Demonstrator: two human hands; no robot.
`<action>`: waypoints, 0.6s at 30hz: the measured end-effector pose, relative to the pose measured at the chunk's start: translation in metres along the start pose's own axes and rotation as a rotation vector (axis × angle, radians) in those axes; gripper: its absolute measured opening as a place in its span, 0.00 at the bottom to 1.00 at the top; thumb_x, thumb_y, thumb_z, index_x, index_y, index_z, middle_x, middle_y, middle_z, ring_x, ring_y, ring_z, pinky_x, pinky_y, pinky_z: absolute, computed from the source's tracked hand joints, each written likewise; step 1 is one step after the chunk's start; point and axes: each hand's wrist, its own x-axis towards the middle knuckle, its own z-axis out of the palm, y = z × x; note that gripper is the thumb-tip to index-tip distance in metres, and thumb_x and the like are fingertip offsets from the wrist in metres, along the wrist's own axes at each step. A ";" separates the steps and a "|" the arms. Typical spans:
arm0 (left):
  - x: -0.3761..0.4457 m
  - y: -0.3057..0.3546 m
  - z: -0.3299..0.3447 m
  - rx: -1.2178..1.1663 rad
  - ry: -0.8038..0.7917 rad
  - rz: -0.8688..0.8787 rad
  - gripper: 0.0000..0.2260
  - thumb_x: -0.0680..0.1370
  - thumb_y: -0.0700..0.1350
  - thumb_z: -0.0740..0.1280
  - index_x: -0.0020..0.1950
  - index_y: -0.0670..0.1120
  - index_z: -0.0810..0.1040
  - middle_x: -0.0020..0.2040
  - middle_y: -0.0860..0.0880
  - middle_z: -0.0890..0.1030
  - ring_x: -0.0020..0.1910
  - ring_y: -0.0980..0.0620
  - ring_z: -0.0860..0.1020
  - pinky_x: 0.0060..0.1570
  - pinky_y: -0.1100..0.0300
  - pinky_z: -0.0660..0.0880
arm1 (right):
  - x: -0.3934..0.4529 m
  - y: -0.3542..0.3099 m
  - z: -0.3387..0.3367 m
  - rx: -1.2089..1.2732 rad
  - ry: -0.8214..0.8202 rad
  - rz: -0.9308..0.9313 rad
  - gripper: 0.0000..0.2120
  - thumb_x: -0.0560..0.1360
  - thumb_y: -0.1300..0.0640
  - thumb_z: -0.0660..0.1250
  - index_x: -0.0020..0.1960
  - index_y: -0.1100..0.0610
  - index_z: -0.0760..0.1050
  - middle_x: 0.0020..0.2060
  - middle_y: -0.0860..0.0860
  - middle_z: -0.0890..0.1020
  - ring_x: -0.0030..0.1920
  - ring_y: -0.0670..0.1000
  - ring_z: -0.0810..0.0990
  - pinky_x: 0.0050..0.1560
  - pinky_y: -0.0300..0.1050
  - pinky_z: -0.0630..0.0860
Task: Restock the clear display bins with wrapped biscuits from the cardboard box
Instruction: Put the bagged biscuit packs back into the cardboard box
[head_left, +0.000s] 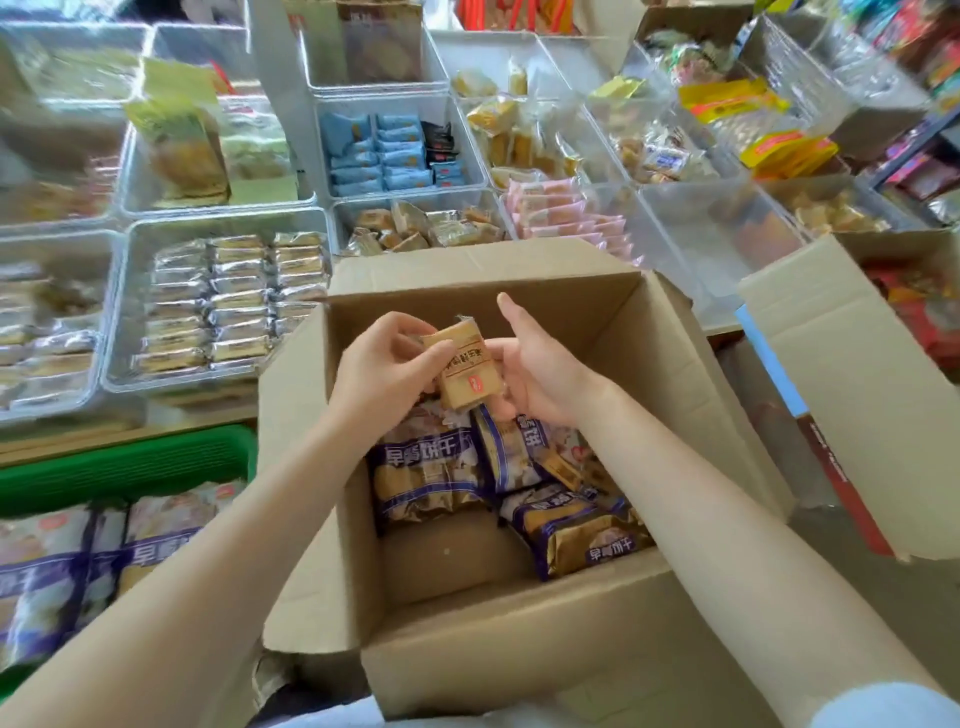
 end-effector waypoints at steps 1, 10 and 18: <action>0.000 0.000 -0.014 -0.075 0.031 -0.014 0.11 0.77 0.54 0.73 0.55 0.50 0.79 0.42 0.52 0.83 0.39 0.56 0.83 0.37 0.63 0.79 | 0.004 -0.007 0.012 0.014 -0.010 -0.040 0.41 0.81 0.31 0.48 0.69 0.65 0.73 0.44 0.59 0.77 0.32 0.52 0.67 0.32 0.43 0.65; 0.009 -0.071 -0.192 -0.289 0.183 0.052 0.10 0.78 0.46 0.73 0.56 0.44 0.78 0.46 0.48 0.84 0.42 0.50 0.84 0.39 0.54 0.83 | 0.112 -0.068 0.176 -0.184 0.002 -0.180 0.18 0.82 0.53 0.66 0.67 0.63 0.74 0.52 0.61 0.83 0.47 0.61 0.80 0.44 0.46 0.78; 0.027 -0.252 -0.380 0.364 0.091 -0.190 0.22 0.81 0.57 0.64 0.74 0.52 0.71 0.64 0.48 0.79 0.60 0.49 0.78 0.57 0.50 0.77 | 0.295 -0.069 0.328 -0.941 0.267 -0.216 0.14 0.76 0.53 0.71 0.61 0.49 0.79 0.53 0.52 0.81 0.52 0.51 0.80 0.58 0.50 0.77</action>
